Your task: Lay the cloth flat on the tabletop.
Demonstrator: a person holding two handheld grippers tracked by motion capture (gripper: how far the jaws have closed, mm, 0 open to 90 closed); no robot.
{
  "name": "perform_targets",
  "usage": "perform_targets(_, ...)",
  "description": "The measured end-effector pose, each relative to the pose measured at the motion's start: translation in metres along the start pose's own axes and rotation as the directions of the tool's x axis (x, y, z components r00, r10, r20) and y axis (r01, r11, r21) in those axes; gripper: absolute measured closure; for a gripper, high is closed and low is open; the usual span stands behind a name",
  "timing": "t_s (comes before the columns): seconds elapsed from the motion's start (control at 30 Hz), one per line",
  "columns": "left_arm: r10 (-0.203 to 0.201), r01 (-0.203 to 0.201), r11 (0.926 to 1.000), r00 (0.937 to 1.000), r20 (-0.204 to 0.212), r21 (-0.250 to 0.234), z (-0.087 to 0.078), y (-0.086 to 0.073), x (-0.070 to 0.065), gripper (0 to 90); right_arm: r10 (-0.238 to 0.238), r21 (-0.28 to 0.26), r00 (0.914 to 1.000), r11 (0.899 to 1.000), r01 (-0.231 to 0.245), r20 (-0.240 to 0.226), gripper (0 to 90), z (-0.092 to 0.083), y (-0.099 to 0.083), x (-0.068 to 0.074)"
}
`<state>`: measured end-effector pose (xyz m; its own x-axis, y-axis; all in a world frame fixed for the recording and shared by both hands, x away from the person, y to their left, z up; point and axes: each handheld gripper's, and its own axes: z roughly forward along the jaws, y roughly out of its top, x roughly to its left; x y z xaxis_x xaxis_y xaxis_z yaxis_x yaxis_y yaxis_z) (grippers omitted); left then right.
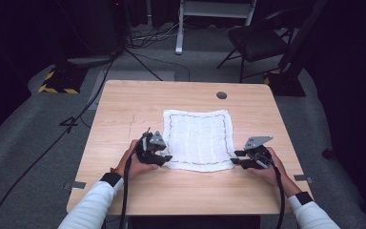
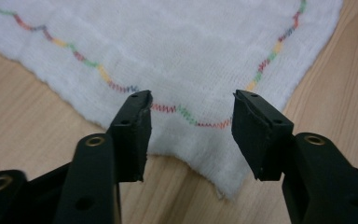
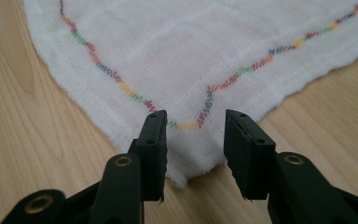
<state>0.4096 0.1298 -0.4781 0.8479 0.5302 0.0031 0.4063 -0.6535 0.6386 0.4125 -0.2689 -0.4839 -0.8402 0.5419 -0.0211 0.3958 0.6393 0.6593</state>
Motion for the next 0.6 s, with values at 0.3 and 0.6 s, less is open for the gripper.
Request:
perform_targets(0.3, 0.028, -0.030, 0.9984, 0.9989, 0.037, 0.048, 0.006, -0.003, -0.005, 63.6, 0.003, 0.010, 0.9997, 1.000, -0.004, 0.023, 63.2, -0.003, -0.007, 0.007)
perform_targets(0.6, 0.028, -0.031, 0.9988, 0.9975, 0.065, 0.039, 0.000, -0.011, -0.021, 61.8, 0.023, 0.026, 0.9983, 0.999, -0.025, 0.053, 66.7, -0.018, -0.021, 0.020)
